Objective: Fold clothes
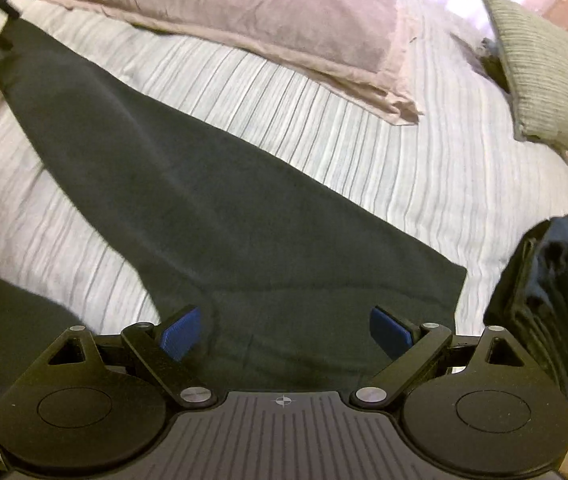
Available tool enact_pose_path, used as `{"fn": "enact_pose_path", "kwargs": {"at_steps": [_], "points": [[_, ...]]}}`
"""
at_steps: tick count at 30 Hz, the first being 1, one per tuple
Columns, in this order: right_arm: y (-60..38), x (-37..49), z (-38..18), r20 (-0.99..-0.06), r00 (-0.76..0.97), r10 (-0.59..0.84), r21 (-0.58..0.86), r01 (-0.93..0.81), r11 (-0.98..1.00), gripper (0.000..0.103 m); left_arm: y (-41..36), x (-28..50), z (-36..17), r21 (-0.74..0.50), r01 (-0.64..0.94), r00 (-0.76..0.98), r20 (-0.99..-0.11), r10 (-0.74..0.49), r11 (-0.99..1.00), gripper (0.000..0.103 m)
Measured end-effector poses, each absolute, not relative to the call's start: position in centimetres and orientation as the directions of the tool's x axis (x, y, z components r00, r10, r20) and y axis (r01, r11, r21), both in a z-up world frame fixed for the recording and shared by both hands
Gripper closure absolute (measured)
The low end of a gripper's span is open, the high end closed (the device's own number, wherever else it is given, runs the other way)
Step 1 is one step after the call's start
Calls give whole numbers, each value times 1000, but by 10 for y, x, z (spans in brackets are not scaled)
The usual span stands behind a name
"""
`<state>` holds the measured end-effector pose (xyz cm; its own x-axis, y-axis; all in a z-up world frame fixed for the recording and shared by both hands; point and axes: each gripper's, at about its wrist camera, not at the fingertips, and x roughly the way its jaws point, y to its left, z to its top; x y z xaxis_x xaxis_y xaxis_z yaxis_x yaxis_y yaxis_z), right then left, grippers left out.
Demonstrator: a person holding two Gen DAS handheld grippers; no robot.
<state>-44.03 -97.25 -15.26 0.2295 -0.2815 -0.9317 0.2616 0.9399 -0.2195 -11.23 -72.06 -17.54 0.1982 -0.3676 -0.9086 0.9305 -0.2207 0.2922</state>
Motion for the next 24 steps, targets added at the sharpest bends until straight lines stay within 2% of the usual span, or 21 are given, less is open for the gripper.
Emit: {"fn": "enact_pose_path", "kwargs": {"at_steps": [7,10,16,17,19,21,22,24], "points": [[-998,-423,-172,-936,201,-288,-238,238,942,10,-784,-84,-235,240,862,108,-948,-301,-447,48],[-1010,-417,-180,-939,189,-288,-243,229,943,10,-799,-66,-254,200,855,100,-969,-226,-478,53],[-1033,-410,-202,-955,164,-249,-218,184,958,10,-810,-42,-279,80,851,66,-997,-44,-519,57],[-1037,-408,-204,-955,165,-246,-218,173,961,10,-812,-40,-280,63,852,57,-998,-28,-520,59],[-1046,-401,-208,-954,172,-247,-222,150,963,10,-813,-39,-280,45,854,49,-999,-7,-519,81],[-1059,-394,-211,-951,176,-253,-231,135,963,10,-812,-40,-277,52,853,58,-998,-5,-519,94],[-1068,-390,-213,-950,175,-258,-237,129,963,10,-810,-42,-273,65,848,67,-998,-14,-526,99],[-1089,-393,-217,-950,172,-261,-245,109,963,10,-803,-45,-263,95,842,85,-995,-42,-532,100]]}}
